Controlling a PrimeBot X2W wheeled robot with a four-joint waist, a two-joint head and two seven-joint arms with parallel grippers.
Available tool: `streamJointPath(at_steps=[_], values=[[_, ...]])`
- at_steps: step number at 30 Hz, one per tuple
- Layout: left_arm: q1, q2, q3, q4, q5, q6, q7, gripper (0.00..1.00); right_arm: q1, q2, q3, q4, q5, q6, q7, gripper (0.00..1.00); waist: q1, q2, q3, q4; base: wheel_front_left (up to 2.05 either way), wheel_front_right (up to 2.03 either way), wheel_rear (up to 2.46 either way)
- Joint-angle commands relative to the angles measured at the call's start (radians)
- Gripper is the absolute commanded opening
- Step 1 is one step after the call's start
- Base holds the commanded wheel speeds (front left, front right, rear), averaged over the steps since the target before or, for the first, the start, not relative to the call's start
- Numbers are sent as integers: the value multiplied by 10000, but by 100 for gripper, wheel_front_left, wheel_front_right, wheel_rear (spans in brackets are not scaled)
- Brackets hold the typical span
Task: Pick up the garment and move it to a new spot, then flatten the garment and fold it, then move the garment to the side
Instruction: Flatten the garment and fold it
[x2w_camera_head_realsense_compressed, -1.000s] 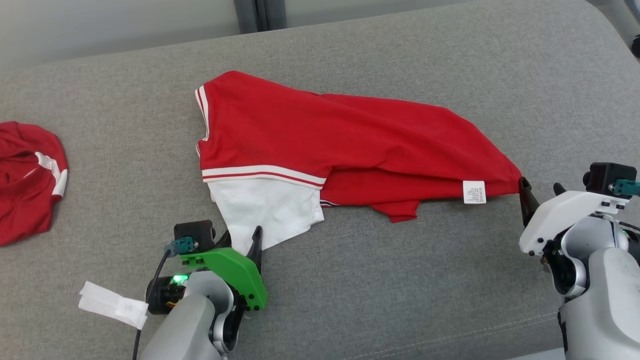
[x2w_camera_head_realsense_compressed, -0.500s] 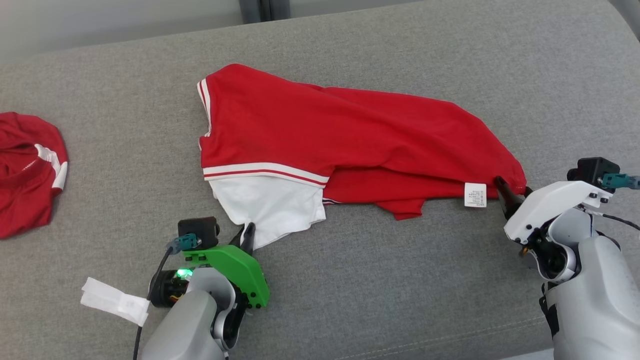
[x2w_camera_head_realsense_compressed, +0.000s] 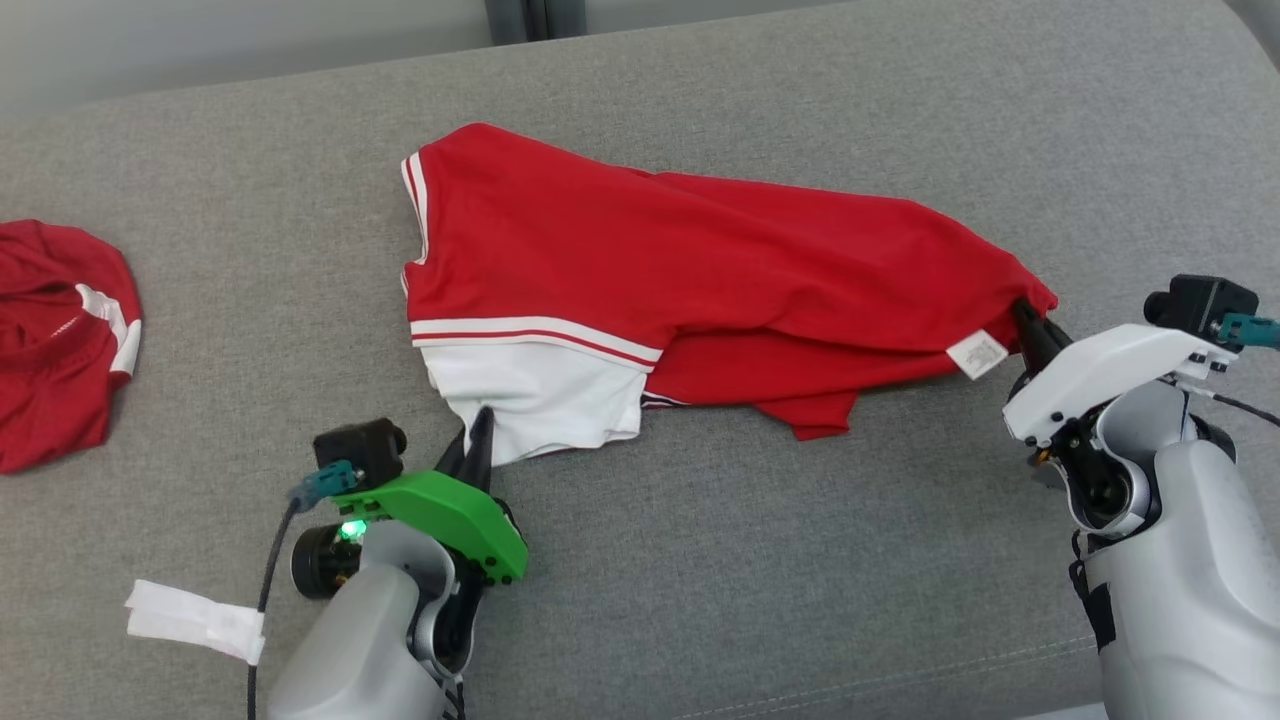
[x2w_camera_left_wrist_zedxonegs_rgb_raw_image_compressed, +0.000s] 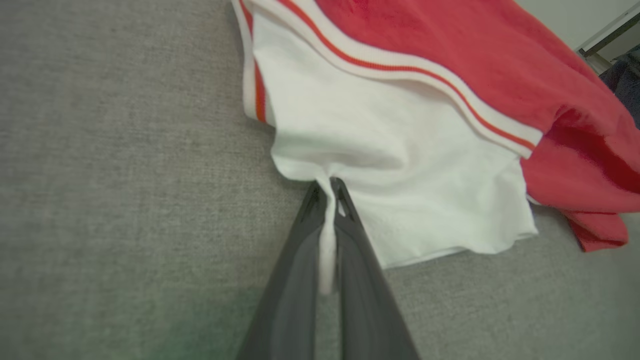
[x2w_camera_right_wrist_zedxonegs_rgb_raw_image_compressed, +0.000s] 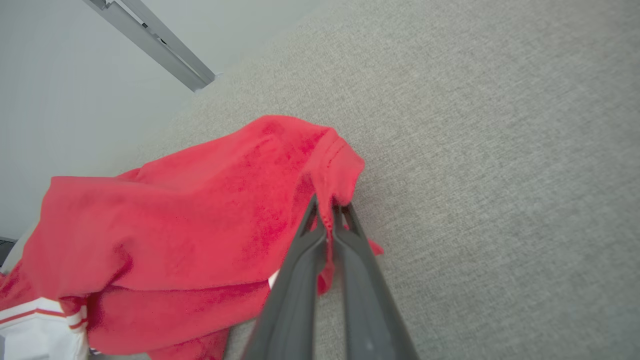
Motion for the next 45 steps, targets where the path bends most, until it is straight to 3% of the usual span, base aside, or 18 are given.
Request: streamJointPath(at_steps=[1, 7, 16, 25, 32, 36, 45], values=[[-288, 67, 180, -295, -248, -174, -173, 0, -94, -30, 76, -340, 131, 3, -70, 0, 0, 0, -96, 56, 0, 0, 0], [-1011, 436, 784, -2355, -1067, -622, -258, 0, -244, -411, 667, -2339, 381, 3, 472, 0, 0, 0, -381, 181, 0, 0, 0], [-2796, 1210, 1897, -5029, -3490, -791, 1817, 0, -1223, -883, 1178, -4058, 456, 3, 1683, 0, 0, 0, -501, 168, 0, 0, 0], [-4248, 1549, 2628, -6224, -4652, -166, 3061, 0, -2319, -861, 1025, -5023, 742, 3, 2003, 0, 0, 0, -107, -23, 0, 0, 0], [-5514, 1544, 2904, -5828, -4469, 315, 2924, 0, -3856, -673, 1031, -3939, 739, 3, 2315, 0, 0, 0, 1012, -310, 0, 0, 0], [-6533, 1727, 2962, -5292, -3889, 301, 2374, 0, -5244, -549, 1345, -2731, 210, 3, 1523, 0, 0, 0, 1994, -573, 0, 0, 0], [-9090, 1769, 3818, -4256, -3144, -507, -506, 0, -8544, -350, 1790, -814, -656, 2, -3516, 0, 0, 0, 2949, -608, 0, 0, 0]])
